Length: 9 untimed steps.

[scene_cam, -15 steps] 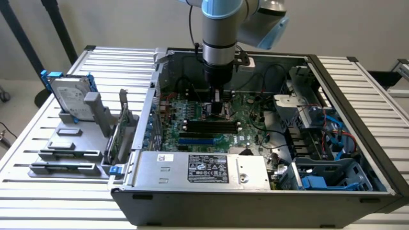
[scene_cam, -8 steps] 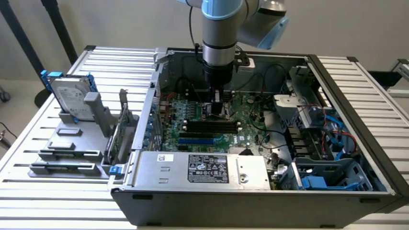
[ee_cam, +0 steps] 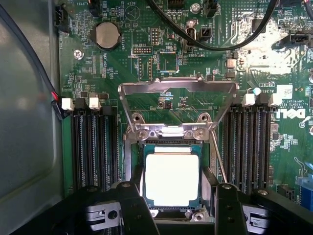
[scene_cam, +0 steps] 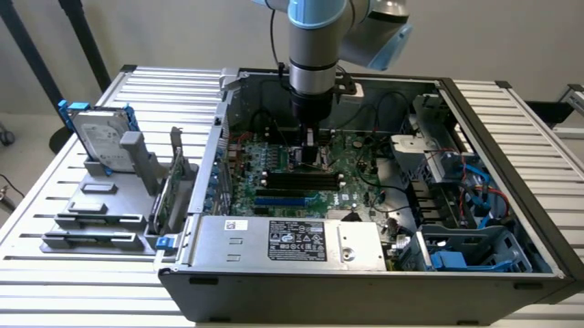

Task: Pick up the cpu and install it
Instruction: 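Place the cpu into insertion slot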

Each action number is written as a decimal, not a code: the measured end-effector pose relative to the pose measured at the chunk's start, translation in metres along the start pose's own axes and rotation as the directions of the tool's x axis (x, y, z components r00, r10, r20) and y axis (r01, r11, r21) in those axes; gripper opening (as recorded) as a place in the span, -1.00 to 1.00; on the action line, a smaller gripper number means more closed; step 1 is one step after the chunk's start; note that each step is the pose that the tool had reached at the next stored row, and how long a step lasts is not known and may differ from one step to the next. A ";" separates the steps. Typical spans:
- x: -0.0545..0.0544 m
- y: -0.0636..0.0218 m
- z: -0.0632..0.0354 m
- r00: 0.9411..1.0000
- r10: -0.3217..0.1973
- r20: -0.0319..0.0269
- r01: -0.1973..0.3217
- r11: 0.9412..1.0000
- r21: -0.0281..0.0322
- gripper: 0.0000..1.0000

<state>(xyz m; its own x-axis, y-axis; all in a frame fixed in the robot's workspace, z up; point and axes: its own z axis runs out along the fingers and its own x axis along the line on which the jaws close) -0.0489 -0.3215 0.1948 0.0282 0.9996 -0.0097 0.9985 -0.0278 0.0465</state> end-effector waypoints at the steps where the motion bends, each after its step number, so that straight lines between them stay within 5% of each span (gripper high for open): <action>1: 0.000 0.0000 0.0003 1.000 0.000 -0.001 0.000 1.000 0.000 0.11; 9: 0.000 0.0000 -0.0026 1.000 0.000 0.001 0.000 1.000 0.004 0.25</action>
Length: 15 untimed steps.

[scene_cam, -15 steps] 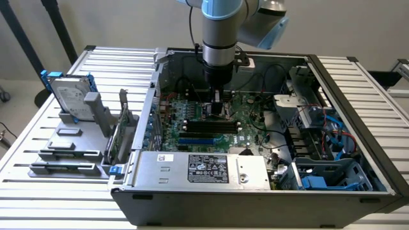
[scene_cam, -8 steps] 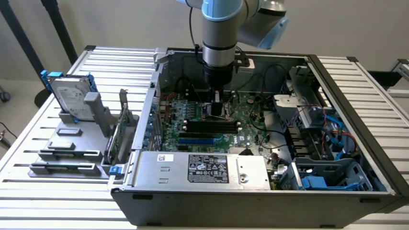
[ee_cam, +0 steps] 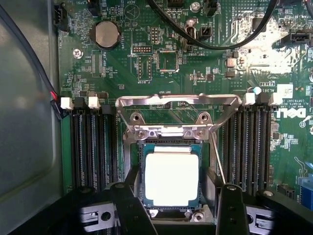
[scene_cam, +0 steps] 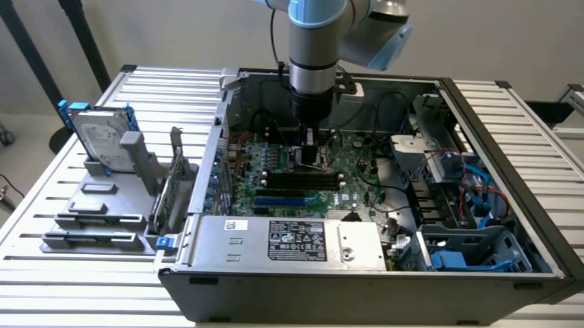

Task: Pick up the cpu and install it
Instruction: 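Place the cpu into insertion slot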

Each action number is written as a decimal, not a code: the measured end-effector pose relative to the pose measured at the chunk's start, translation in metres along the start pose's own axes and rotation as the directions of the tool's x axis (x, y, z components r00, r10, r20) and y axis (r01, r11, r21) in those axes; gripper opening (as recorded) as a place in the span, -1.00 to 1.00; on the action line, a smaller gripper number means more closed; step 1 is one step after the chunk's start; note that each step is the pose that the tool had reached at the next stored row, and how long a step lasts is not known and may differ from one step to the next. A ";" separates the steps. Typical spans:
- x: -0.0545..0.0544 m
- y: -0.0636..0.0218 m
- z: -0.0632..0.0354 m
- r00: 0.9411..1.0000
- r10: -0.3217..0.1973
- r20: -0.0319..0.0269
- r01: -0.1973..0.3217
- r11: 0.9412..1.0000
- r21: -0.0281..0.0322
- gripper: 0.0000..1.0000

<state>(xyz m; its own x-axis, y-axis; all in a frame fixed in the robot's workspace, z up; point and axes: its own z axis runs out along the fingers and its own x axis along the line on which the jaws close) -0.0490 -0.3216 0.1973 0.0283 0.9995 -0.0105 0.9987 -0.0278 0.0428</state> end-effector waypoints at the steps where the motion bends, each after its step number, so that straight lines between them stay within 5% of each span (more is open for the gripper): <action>1: 0.000 0.0000 -0.0007 1.000 0.000 0.000 0.000 1.000 0.000 0.25; 15: 0.001 0.0002 -0.0012 1.000 -0.008 0.004 0.008 1.000 0.000 0.25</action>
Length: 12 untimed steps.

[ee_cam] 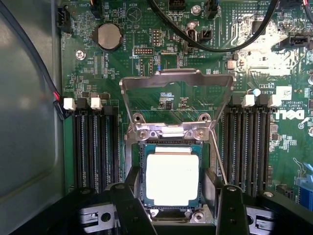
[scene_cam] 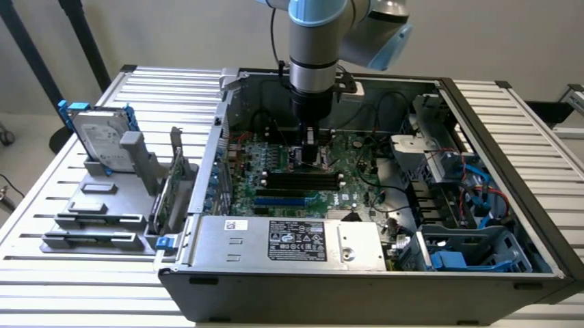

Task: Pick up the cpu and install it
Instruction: 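Place the cpu into insertion slot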

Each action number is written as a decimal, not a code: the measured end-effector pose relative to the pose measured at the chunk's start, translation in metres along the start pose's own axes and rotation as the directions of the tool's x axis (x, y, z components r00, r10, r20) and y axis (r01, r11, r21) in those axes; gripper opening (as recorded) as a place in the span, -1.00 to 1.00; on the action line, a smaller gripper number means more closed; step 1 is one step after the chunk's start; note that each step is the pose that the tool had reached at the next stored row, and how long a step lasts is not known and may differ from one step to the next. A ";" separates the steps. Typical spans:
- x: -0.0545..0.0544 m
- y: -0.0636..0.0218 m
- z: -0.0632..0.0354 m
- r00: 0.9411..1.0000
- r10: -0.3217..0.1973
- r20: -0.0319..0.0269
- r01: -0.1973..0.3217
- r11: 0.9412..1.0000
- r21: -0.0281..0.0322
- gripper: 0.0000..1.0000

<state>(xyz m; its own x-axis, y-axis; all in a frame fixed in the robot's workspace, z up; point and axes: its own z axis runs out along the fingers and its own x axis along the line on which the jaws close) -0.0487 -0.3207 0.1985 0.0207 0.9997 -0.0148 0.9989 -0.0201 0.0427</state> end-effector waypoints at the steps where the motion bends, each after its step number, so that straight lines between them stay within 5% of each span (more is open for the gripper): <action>1: 0.000 0.0000 0.0000 1.000 -0.002 0.003 0.002 1.000 0.000 0.25; 7: 0.000 0.0000 0.0000 1.000 -0.018 0.022 0.018 1.000 0.002 0.25; 12: 0.001 0.0000 -0.0001 0.999 -0.045 0.023 0.045 0.999 0.001 0.25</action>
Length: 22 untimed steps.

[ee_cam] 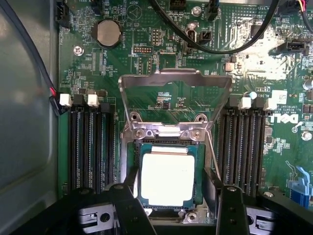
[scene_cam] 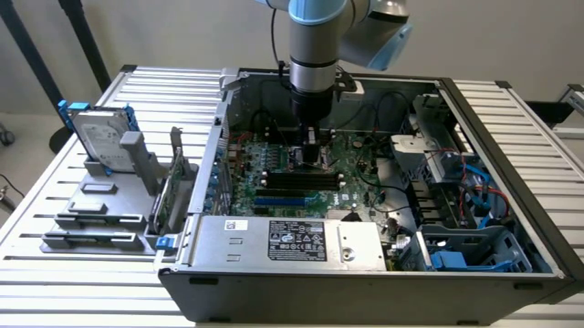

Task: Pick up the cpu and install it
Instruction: 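Place the cpu into insertion slot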

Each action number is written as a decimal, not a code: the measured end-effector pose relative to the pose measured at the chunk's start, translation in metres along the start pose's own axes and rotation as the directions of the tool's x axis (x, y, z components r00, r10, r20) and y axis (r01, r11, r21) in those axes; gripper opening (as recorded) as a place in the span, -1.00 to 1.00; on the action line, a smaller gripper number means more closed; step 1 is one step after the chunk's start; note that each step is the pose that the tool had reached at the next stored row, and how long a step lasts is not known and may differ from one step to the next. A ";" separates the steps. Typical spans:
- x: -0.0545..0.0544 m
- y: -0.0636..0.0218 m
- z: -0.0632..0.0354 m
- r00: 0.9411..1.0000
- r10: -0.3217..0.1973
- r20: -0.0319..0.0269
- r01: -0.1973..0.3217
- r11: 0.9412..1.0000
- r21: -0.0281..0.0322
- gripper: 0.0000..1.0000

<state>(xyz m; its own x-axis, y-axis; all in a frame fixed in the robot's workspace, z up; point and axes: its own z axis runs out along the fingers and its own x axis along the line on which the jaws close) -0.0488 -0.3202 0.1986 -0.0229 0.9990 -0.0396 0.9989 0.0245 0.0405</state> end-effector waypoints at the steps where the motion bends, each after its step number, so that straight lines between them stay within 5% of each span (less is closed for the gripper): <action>1: 0.000 0.0000 0.0000 1.000 -0.008 0.000 0.008 1.000 0.000 0.25; 15: 0.001 0.0000 0.0003 0.993 -0.114 -0.004 0.114 0.993 -0.005 0.25; 22: 0.001 0.0000 0.0018 0.989 -0.146 -0.013 0.146 0.989 -0.007 0.25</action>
<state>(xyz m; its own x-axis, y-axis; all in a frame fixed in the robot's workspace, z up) -0.0488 -0.3188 0.1968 -0.1689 0.9851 -0.0320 0.9845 0.1701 0.0418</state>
